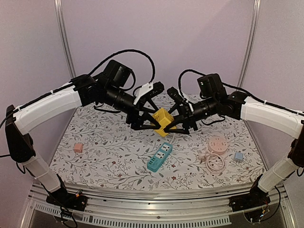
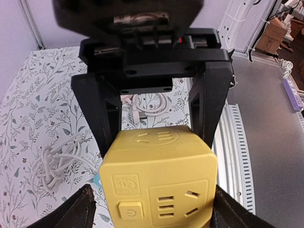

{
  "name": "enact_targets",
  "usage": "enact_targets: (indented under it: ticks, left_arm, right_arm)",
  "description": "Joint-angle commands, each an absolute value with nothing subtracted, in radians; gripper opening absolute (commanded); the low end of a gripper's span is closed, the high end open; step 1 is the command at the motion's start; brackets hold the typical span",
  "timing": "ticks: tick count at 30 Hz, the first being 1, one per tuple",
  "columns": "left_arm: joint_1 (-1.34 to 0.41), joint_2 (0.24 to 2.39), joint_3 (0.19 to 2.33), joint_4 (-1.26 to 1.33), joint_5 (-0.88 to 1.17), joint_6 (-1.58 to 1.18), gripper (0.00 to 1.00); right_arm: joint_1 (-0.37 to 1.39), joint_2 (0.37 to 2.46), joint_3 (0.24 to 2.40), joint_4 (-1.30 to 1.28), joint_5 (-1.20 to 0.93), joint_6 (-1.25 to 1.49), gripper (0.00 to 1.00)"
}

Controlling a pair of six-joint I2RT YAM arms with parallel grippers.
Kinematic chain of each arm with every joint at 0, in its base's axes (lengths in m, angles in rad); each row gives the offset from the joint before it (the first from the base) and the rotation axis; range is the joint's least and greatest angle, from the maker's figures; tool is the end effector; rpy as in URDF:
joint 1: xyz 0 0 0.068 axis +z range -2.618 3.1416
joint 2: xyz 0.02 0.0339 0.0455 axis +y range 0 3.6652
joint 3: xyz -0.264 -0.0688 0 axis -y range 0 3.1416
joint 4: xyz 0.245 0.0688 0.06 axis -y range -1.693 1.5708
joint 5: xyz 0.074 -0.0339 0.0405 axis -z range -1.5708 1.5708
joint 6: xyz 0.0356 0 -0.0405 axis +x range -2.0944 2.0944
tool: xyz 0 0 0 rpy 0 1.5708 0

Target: Insert the plug

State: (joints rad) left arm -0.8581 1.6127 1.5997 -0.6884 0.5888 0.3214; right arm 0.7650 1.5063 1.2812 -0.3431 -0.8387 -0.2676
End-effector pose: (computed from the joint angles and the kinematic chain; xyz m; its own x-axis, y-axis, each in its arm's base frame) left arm 0.2178 -0.2823 0.3672 -0.1139 0.5336 -0.8380 0.9935 0.0571 -0.0987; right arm 0.2252 0.2529 0.3281 -0.1324 -0.3721 -0.9187 -0.9852 -0.0522 0.1631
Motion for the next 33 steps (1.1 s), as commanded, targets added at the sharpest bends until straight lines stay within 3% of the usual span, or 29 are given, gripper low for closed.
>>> enact_targets:
  ticks: [1,16,24,33]
  left_arm:
    - [-0.879,1.637,1.623,-0.735,0.562,0.351,0.81]
    - [-0.892,1.636,1.632,-0.741,0.512,0.361,0.77]
    - [-0.897,1.646,1.643,-0.744,0.494,0.356,0.83]
    - [-0.9,1.668,1.665,-0.746,0.493,0.345,0.75]
  right_arm:
    - [0.782,1.515,1.324,-0.34,-0.85,-0.274,0.0]
    - [0.799,1.539,1.332,-0.356,-0.841,-0.262,0.0]
    - [0.799,1.545,1.333,-0.355,-0.839,-0.258,0.0]
    - [0.798,1.556,1.333,-0.342,-0.837,-0.247,0.0]
